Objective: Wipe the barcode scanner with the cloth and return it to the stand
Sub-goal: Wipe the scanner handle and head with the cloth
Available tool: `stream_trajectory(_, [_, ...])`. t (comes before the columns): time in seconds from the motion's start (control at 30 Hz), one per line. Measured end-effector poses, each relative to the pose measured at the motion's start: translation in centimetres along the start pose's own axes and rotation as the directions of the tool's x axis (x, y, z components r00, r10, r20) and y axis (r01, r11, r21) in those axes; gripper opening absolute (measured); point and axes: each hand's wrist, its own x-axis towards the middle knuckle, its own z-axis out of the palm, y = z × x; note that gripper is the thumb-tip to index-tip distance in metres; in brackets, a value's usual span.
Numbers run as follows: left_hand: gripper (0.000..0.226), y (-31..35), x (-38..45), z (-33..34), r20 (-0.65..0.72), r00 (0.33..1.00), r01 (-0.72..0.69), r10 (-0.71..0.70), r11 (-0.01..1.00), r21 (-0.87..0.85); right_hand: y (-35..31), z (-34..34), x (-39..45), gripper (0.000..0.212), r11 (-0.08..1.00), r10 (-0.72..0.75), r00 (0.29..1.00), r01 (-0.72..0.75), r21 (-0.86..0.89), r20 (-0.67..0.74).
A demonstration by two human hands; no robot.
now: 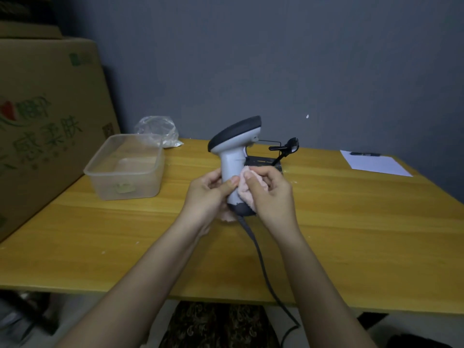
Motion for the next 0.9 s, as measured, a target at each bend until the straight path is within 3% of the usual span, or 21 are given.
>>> stream_trajectory(0.13, [0.034, 1.0, 0.3, -0.3, -0.011, 1.0, -0.005, 0.004, 0.995, -0.097, 0.3, -0.8, -1.3, 0.019, 0.997, 0.046, 0.968, -0.061, 0.055, 0.248])
stream_trajectory(0.23, [0.032, 1.3, -0.1, 0.1, 0.056, 0.998, 0.008, -0.001, 0.993, -0.119, 0.5, -1.9, -1.6, 0.022, 0.973, 0.136, 0.969, -0.169, 0.156, 0.205])
stream_trajectory(0.37, [0.031, 1.2, 0.2, -0.3, 0.17, 0.985, 0.035, -0.014, 0.992, -0.12, 1.0, -3.5, -1.3, 0.025, 0.841, 0.321, 0.911, -0.4, 0.364, 0.26])
stream_trajectory(0.53, [0.032, 1.2, 0.4, -0.8, 0.26, 0.965, 0.081, -0.03, 0.979, -0.186, 0.7, -3.8, -1.1, 0.015, 0.821, 0.332, 0.904, -0.417, 0.389, 0.269])
stream_trajectory(0.67, [0.032, 1.1, 0.4, -0.5, 0.193, 0.981, 0.067, -0.025, 0.974, -0.215, 0.2, -1.8, -1.4, 0.037, 0.829, 0.355, 0.851, -0.478, 0.29, 0.387])
stream_trajectory(0.73, [0.03, 1.2, 0.6, -0.6, 0.14, 0.99, 0.043, -0.017, 0.982, -0.185, -0.2, -1.4, -1.5, 0.037, 0.849, 0.355, 0.843, -0.471, 0.237, 0.404])
stream_trajectory(0.83, [0.031, 1.1, 0.6, -0.8, 0.08, 0.997, -0.008, 0.015, 0.996, -0.087, -0.4, -1.5, -1.6, 0.02, 0.94, 0.294, 0.9, -0.333, 0.075, 0.321])
stream_trajectory(0.9, [0.032, 0.8, 0.8, -0.7, 0.044, 0.999, -0.029, 0.03, 0.999, -0.036, -0.7, -1.7, -2.0, 0.013, 0.979, 0.168, 0.96, -0.135, -0.155, 0.225])
